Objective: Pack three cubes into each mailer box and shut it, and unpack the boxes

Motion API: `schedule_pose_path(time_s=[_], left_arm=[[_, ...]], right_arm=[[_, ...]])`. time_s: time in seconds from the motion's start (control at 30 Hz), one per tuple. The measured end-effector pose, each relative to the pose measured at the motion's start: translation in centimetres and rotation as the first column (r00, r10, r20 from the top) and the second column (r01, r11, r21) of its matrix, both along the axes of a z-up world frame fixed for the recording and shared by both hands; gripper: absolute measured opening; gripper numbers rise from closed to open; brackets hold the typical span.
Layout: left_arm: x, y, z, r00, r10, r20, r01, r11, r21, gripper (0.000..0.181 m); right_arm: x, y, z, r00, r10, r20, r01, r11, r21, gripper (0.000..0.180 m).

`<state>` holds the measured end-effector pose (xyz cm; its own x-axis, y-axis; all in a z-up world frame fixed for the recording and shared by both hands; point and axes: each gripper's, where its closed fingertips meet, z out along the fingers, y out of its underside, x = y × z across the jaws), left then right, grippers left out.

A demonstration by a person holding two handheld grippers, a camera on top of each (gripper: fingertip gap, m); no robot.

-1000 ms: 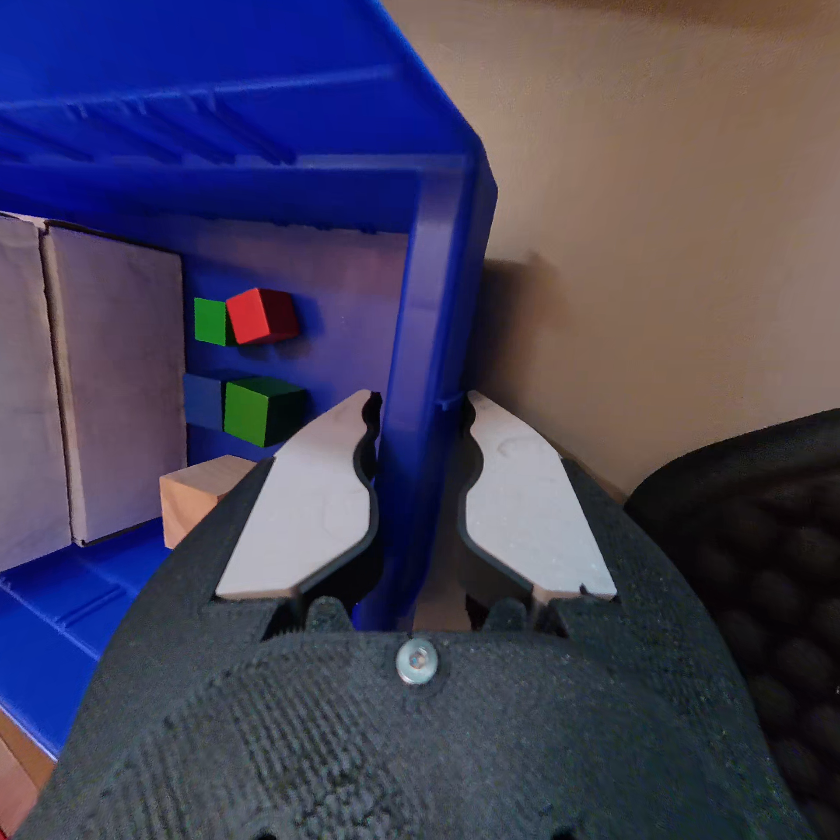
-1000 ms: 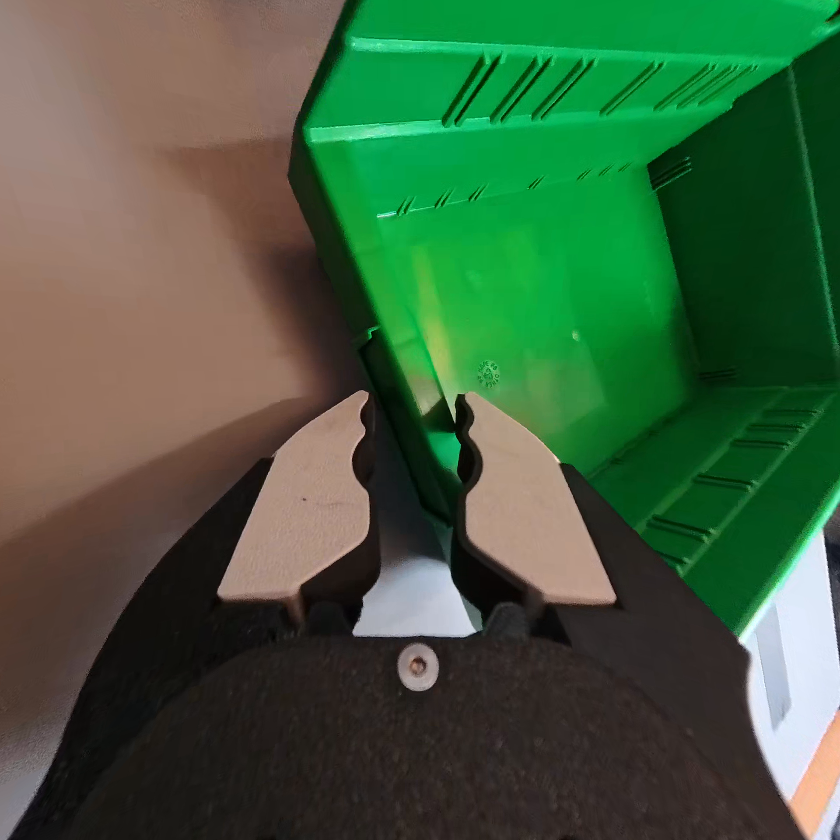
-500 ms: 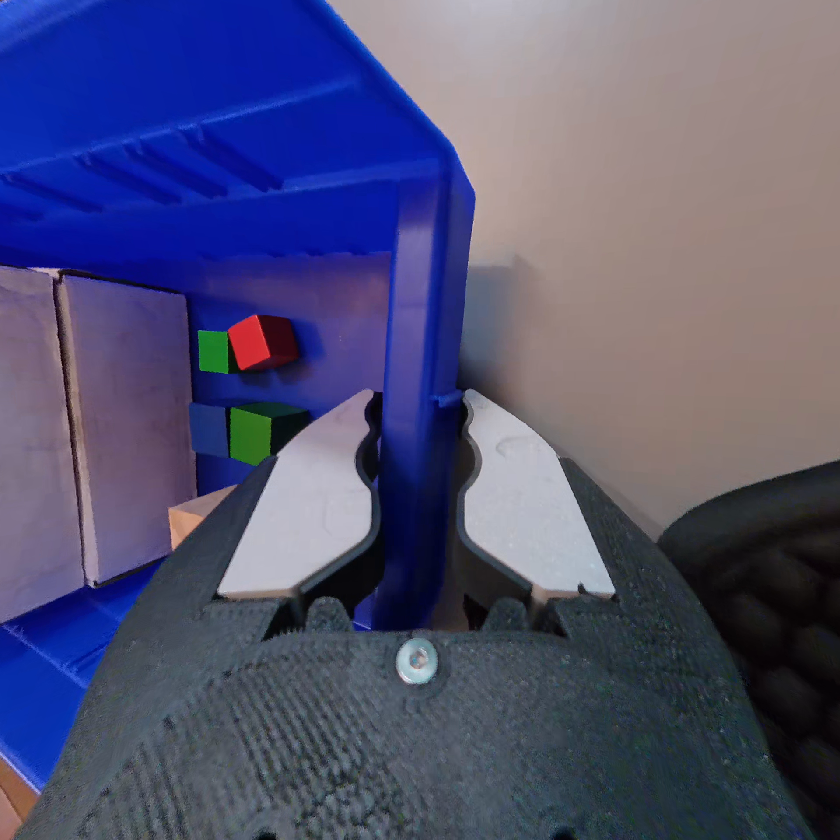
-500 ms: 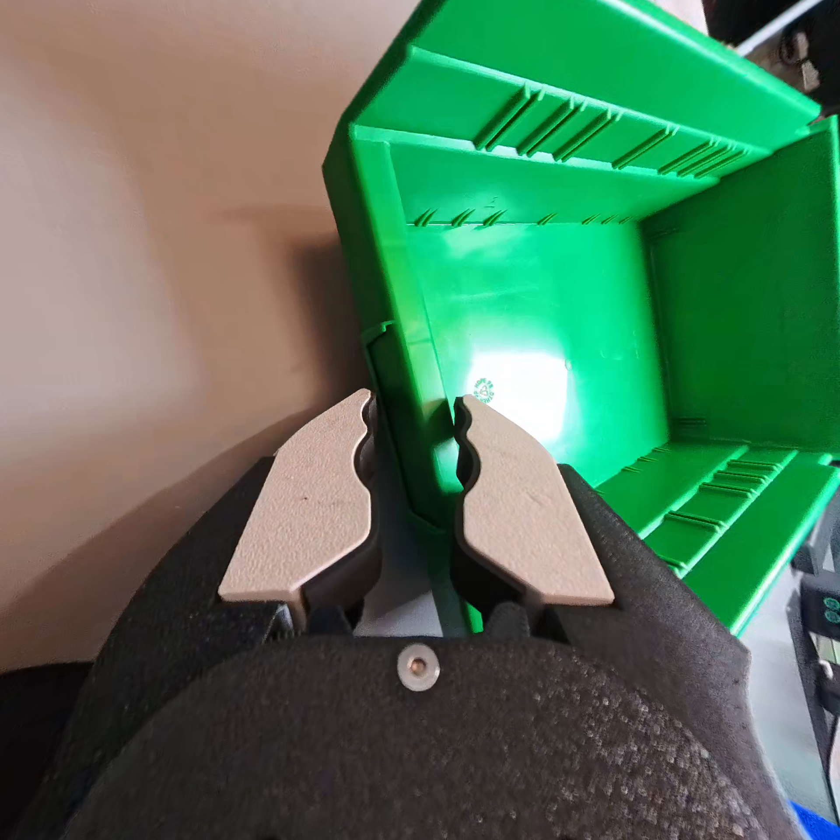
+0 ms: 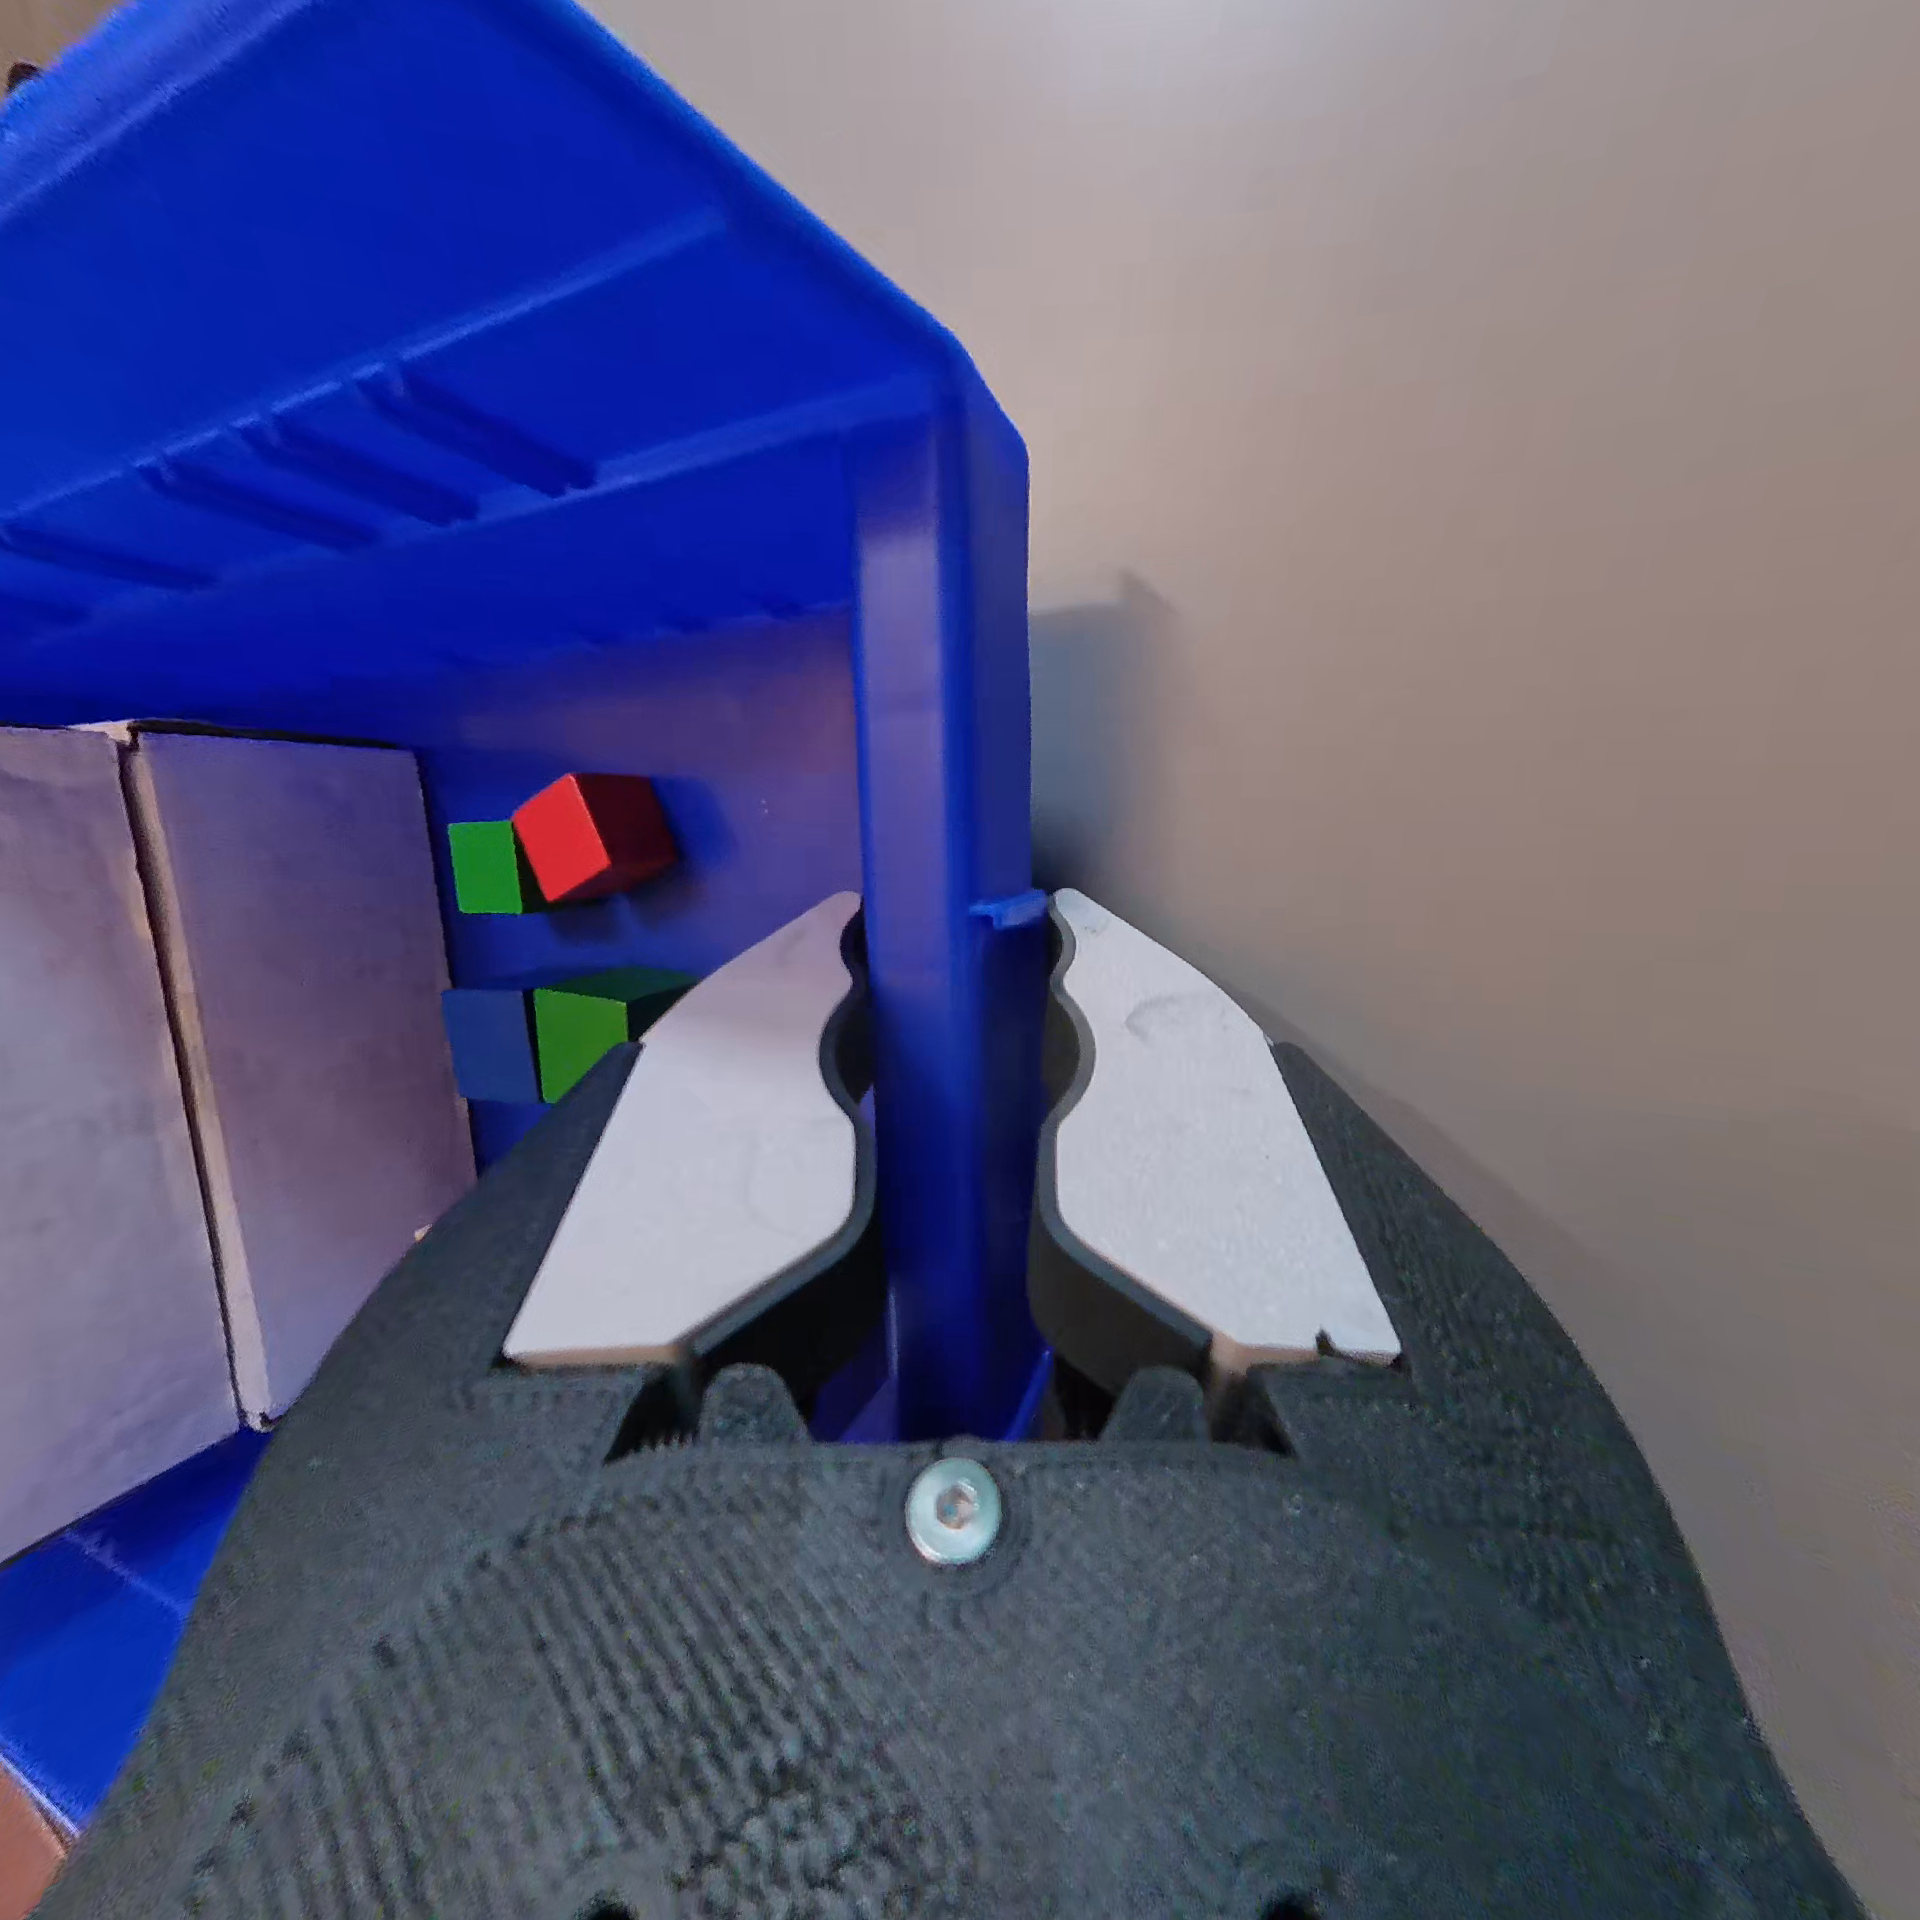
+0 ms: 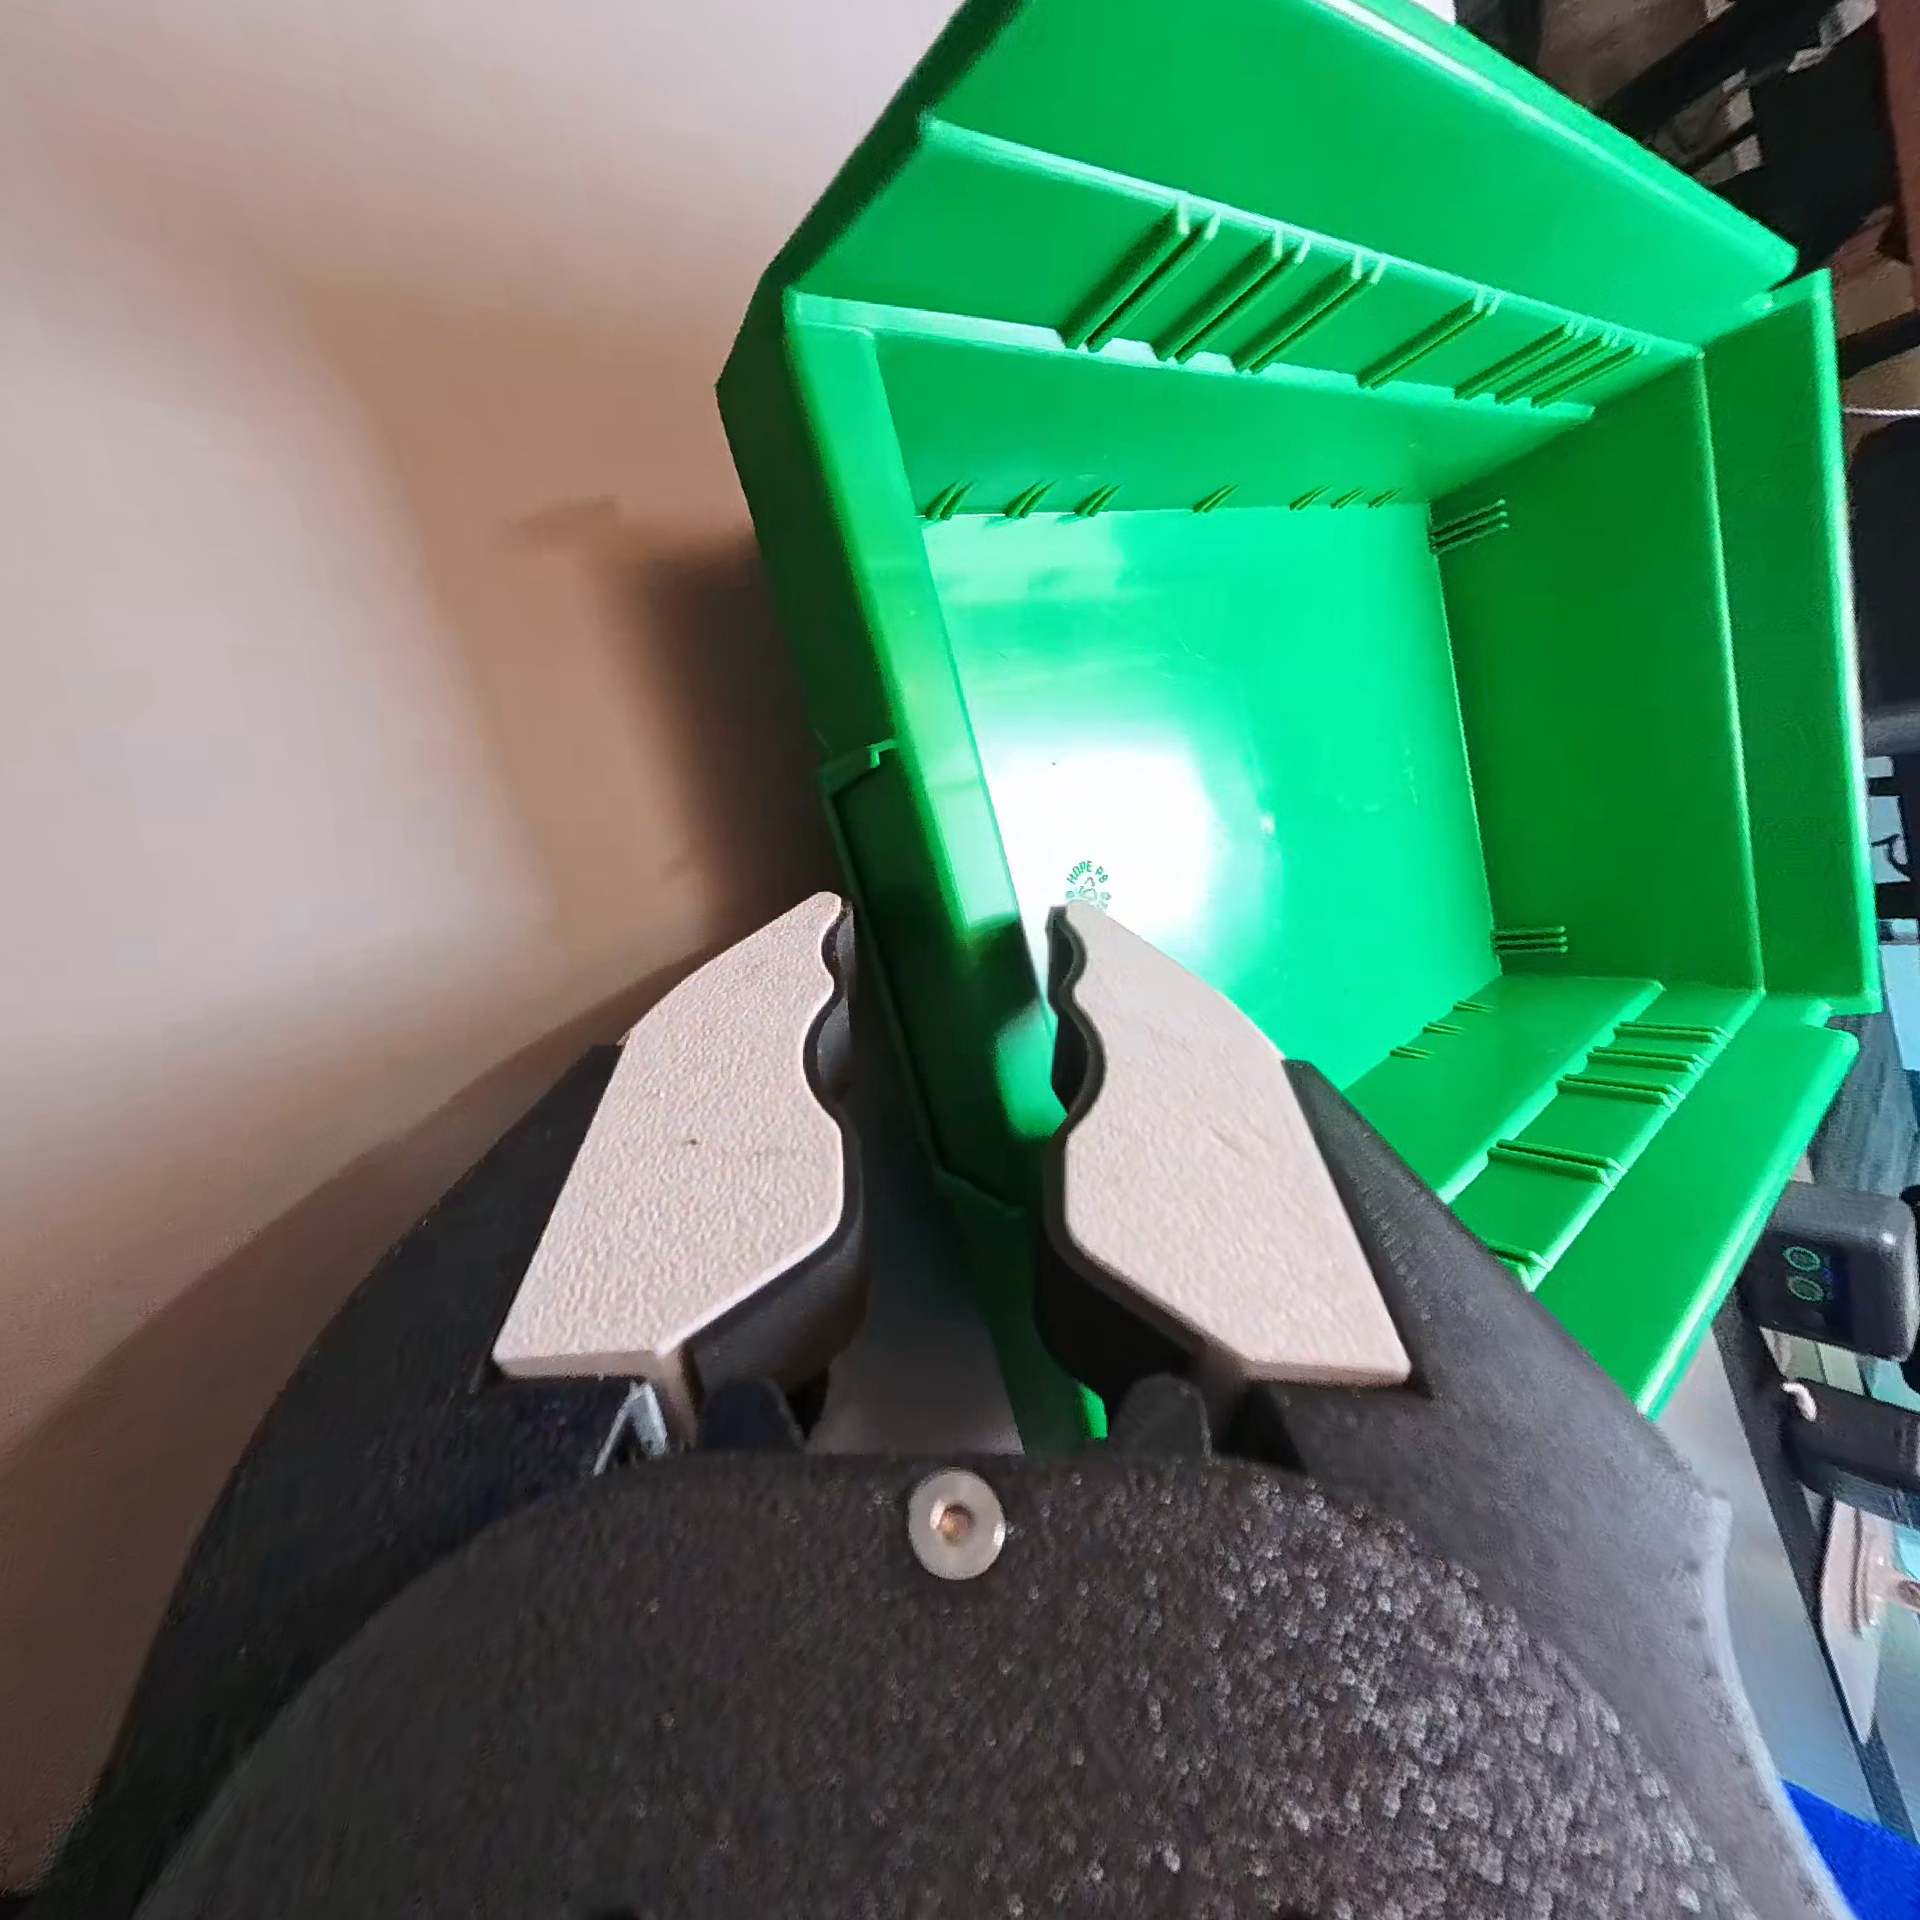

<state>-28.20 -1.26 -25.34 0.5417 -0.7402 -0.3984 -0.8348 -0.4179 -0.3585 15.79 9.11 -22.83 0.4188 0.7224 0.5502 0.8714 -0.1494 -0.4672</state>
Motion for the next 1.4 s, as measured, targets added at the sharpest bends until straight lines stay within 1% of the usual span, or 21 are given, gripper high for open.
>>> schedule_pose_path(time_s=[0.03, 0.1, 0.17, 0.23, 0.3, 0.33, 0.37, 0.43, 0.47, 0.5, 0.6, 0.73, 0.9, 0.93, 1.0, 1.03, 1.1, 1.17, 1.23, 1.4], left_arm=[[-0.2, 0.4, 0.0, 1.0, -0.003, 0.002, 0.003, 1.0, -0.002, 0.028], [-0.6, 0.9, 0.0, 1.0, -0.002, 0.008, 0.002, 1.0, -0.015, 0.031], [-0.8, 1.0, 0.6, 0.999, 0.023, 0.041, -0.022, 0.999, -0.038, 0.058], [-0.3, 0.9, 2.4, 0.99, 0.036, 0.139, -0.029, 0.998, -0.05, 0.071], [-0.1, 1.6, 5.5, 0.968, 0.039, 0.249, -0.039, 0.999, -0.005, 0.074], [-0.6, 2.3, 7.0, 0.958, 0.049, 0.281, -0.058, 0.998, 0.026, 0.074], [-1.4, 3.1, 8.4, 0.954, 0.063, 0.292, -0.082, 0.995, 0.056, 0.077], [-4.1, 5.3, 10.6, 0.966, 0.099, 0.24, -0.131, 0.984, 0.124, 0.082], [-5.6, 6.4, 11.2, 0.972, 0.125, 0.199, -0.153, 0.979, 0.134, 0.084], [-7.1, 7.3, 11.5, 0.972, 0.159, 0.172, -0.18, 0.977, 0.112, 0.087], [-10.2, 10.1, 11.8, 0.959, 0.233, 0.158, -0.241, 0.97, 0.031, 0.093], [-14.1, 12.9, 10.6, 0.952, 0.3, 0.067, -0.293, 0.952, -0.092, 0.109], [-17.1, 14.8, 8.7, 0.944, 0.33, 0.012, -0.318, 0.917, -0.242, 0.121], [-17.4, 15.0, 8.4, 0.945, 0.328, 0.01, -0.313, 0.91, -0.273, 0.126], [-17.4, 14.9, 7.8, 0.944, 0.328, 0.023, -0.3, 0.887, -0.35, 0.128], [-17.4, 14.8, 7.6, 0.948, 0.317, 0.018, -0.289, 0.884, -0.367, 0.129], [-17.6, 14.7, 7.6, 0.956, 0.293, -0.01, -0.275, 0.883, -0.38, 0.126], [-17.6, 14.4, 7.5, 0.964, 0.262, -0.053, -0.262, 0.887, -0.38, 0.122], [-17.4, 14.1, 7.4, 0.971, 0.222, -0.092, -0.24, 0.9, -0.365, 0.122], [-16.3, 13.1, 7.6, 0.971, 0.233, -0.048, -0.233, 0.897, -0.376, 0.12]], right_arm=[[-0.2, 0.0, 0.2, 1.0, -0.002, -0.013, 0.002, 1.0, 0.019, 0.037], [-1.5, -0.7, 1.4, 0.994, 0.032, -0.1, -0.027, 0.998, 0.054, 0.041], [-3.2, -2.2, 3.3, 0.97, 0.079, -0.229, -0.063, 0.995, 0.078, 0.043], [-4.9, -4.1, 4.9, 0.922, 0.13, -0.365, -0.109, 0.991, 0.078, 0.044], [-6.2, -6.0, 5.8, 0.869, 0.173, -0.464, -0.15, 0.985, 0.085, 0.043], [-6.8, -6.7, 6.0, 0.845, 0.192, -0.498, -0.169, 0.981, 0.092, 0.043], [-7.4, -7.4, 6.0, 0.824, 0.212, -0.526, -0.188, 0.977, 0.099, 0.043], [-8.4, -8.1, 5.8, 0.79, 0.246, -0.562, -0.214, 0.969, 0.124, 0.042], [-8.8, -8.4, 5.5, 0.78, 0.261, -0.569, -0.225, 0.965, 0.133, 0.042], [-9.1, -8.5, 5.2, 0.775, 0.267, -0.573, -0.237, 0.963, 0.128, 0.043], [-10.0, -9.2, 4.2, 0.759, 0.275, -0.591, -0.277, 0.957, 0.09, 0.045], [-10.4, -10.0, 3.6, 0.727, 0.276, -0.629, -0.325, 0.945, 0.038, 0.049], [-10.6, -10.3, 3.1, 0.726, 0.282, -0.627, -0.348, 0.937, 0.018, 0.052], [-10.7, -10.3, 3.0, 0.727, 0.282, -0.626, -0.35, 0.937, 0.015, 0.052], [-10.7, -10.3, 2.6, 0.732, 0.281, -0.621, -0.355, 0.935, 0.004, 0.052], [-10.6, -10.2, 2.4, 0.736, 0.279, -0.617, -0.352, 0.936, 0.002, 0.052], [-10.5, -10.1, 2.2, 0.741, 0.275, -0.613, -0.348, 0.937, 0.0, 0.052], [-10.6, -10.1, 2.3, 0.736, 0.272, -0.62, -0.35, 0.937, -0.004, 0.052], [-10.6, -10.1, 2.4, 0.728, 0.273, -0.628, -0.357, 0.934, -0.008, 0.051], [-10.7, -10.5, 2.7, 0.723, 0.29, -0.627, -0.368, 0.93, 0.006, 0.05]])
